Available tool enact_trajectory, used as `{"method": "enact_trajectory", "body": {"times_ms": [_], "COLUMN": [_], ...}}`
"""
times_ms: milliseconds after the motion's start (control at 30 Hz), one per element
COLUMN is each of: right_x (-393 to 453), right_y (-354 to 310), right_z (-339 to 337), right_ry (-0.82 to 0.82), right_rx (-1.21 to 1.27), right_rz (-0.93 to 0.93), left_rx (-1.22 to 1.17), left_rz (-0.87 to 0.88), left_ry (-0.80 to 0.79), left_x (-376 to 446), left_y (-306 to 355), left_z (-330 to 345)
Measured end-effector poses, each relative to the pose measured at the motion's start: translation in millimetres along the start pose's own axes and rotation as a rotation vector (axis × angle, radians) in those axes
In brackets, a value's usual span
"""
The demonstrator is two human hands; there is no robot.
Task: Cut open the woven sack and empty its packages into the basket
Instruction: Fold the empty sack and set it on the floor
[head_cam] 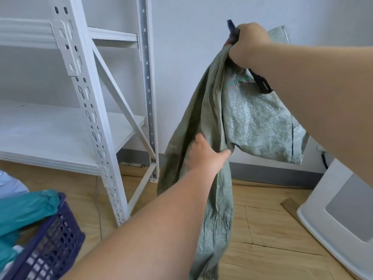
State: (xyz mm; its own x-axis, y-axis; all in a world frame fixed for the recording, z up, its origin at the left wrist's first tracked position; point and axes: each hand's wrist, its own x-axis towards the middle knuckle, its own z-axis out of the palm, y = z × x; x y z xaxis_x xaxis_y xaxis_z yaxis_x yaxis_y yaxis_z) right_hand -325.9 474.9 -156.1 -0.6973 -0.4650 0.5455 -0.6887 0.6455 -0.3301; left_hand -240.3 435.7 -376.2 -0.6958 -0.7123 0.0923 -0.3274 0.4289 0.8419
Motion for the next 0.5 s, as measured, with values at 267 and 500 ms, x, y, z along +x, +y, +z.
{"method": "enact_trajectory", "body": {"times_ms": [267,500], "right_x": [-5.9,-1.7], "right_y": [20.0,17.8], "right_z": [6.3,5.7], "right_ry": [0.059,0.102], "right_rx": [-0.025,0.058], "right_rz": [-0.030,0.043], "left_rx": [-0.125,0.271], "left_rz": [0.079,0.352], "left_ry": [-0.156,0.211], "left_x": [12.9,-20.9], "left_y": [-29.7,-37.0], "left_z": [-19.5,10.0]}}
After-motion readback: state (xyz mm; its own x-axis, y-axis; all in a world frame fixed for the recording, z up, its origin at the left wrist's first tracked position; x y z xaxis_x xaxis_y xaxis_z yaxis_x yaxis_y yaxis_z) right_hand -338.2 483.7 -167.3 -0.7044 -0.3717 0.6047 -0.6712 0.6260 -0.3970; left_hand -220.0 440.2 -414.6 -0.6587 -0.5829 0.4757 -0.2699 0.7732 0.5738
